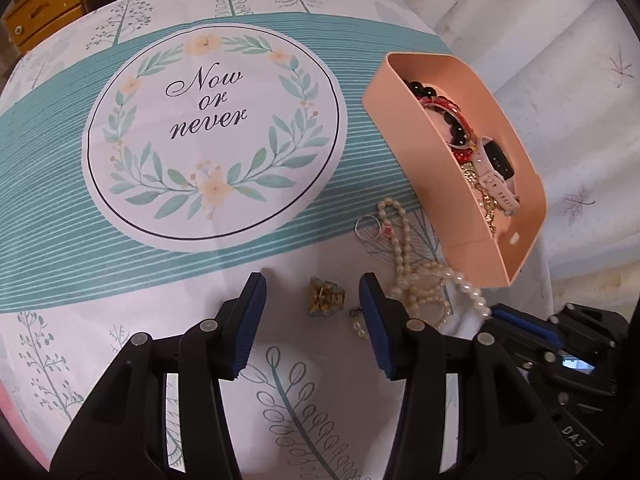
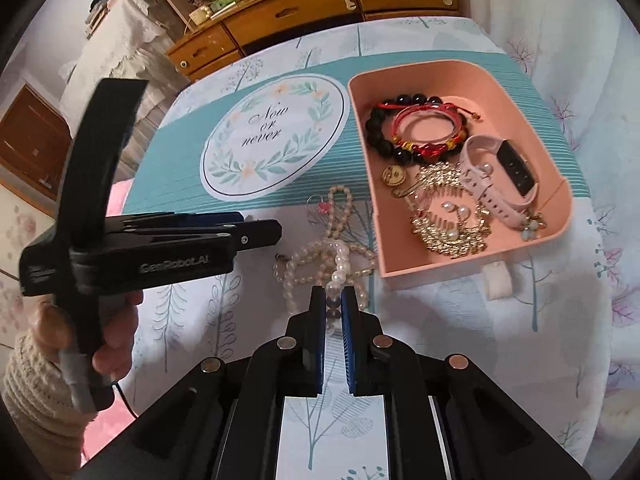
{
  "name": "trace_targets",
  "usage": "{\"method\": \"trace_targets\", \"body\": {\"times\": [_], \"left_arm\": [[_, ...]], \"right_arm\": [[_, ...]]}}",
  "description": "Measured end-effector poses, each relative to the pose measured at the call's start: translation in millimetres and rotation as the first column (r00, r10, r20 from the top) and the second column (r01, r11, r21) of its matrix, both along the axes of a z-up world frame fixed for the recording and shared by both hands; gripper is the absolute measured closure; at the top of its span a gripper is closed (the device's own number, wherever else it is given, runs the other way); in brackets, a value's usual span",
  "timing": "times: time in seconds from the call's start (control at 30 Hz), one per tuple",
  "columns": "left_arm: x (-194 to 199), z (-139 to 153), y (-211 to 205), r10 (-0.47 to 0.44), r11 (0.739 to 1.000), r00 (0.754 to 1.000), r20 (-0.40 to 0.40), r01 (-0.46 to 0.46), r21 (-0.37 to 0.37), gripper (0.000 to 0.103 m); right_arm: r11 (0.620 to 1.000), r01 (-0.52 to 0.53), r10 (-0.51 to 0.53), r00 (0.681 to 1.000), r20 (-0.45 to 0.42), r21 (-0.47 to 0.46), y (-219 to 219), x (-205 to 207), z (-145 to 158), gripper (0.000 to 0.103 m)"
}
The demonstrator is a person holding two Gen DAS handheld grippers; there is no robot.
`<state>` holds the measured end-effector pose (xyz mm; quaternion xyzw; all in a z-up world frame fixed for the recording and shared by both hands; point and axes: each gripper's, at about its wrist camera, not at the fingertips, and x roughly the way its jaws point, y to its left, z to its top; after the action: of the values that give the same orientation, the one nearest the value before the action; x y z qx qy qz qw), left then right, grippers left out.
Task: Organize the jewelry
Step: 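Grasp the pearl necklace with the right tool while the left tool grasps the gold brooch, then carry the pearl necklace and gold brooch into the pink box and release both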
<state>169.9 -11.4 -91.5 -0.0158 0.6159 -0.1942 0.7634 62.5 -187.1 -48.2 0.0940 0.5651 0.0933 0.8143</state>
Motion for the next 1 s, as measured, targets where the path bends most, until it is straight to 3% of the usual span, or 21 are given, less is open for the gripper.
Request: {"method": "trace_targets", "body": {"times": [0.33,0.47,0.63,1.0], "left_arm": [[0.4,-1.5,-14.4,-0.007,0.995,1.000,0.001,0.007,0.100,0.087],[-0.9,-0.1,-24.1,-0.006,0.993,1.000,0.011,0.004,0.120,0.088],[-4.8,21.6,-30.9,0.003,0.992,0.997,0.073,-0.013,0.129,0.088],[-12.9,101.0,-66.0,-0.031,0.997,0.970,0.242,0.012,0.080,0.088]], "right_arm": [[0.999,0.009,-0.009,1.000,0.005,0.050,-17.2,-5.3,3.8,0.095],[0.998,0.006,-0.007,1.000,0.022,0.070,-20.8,-7.5,9.2,0.095],[0.994,-0.011,0.002,0.997,0.079,0.107,-27.0,-15.2,28.5,0.095],[0.990,0.021,-0.061,0.956,0.287,0.141,-74.6,-18.0,101.8,0.095]]}}
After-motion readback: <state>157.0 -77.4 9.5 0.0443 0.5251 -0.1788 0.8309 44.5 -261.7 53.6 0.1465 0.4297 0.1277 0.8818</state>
